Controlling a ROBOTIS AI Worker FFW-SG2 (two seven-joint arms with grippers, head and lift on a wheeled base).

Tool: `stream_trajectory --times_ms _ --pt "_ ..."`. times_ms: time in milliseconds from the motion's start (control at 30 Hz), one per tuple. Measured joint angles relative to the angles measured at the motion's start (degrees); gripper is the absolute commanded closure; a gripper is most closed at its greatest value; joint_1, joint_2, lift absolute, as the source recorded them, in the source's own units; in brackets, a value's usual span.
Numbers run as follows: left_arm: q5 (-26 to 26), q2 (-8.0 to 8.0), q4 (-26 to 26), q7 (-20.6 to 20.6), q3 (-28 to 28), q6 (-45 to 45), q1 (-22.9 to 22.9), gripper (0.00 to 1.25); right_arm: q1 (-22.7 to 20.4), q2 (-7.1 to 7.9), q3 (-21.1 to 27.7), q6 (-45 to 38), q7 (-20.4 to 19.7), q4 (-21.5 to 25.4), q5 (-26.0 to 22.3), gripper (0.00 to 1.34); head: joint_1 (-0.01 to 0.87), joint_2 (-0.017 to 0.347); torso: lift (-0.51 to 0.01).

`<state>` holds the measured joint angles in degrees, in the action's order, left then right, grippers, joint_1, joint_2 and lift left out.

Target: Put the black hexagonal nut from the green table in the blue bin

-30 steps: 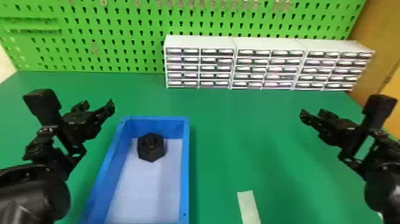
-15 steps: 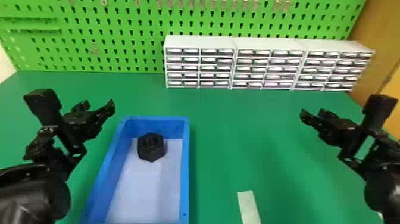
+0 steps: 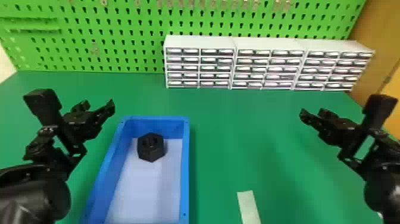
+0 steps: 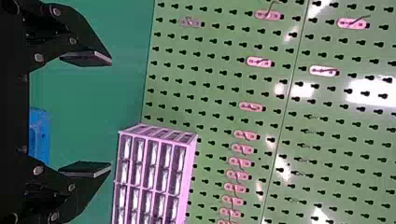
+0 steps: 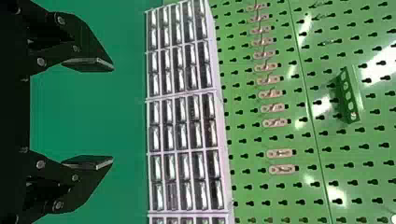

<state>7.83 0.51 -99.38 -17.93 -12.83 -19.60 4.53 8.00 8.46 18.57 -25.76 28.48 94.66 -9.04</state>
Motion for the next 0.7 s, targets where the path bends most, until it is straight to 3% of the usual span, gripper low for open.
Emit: stream_trajectory --times_ms 700 --pt "0.0 0.0 0.0 0.0 0.1 0.0 0.0 0.45 0.0 -0.02 -0.4 0.0 0.0 0.0 0.0 0.55 0.691 0.009 -0.097"
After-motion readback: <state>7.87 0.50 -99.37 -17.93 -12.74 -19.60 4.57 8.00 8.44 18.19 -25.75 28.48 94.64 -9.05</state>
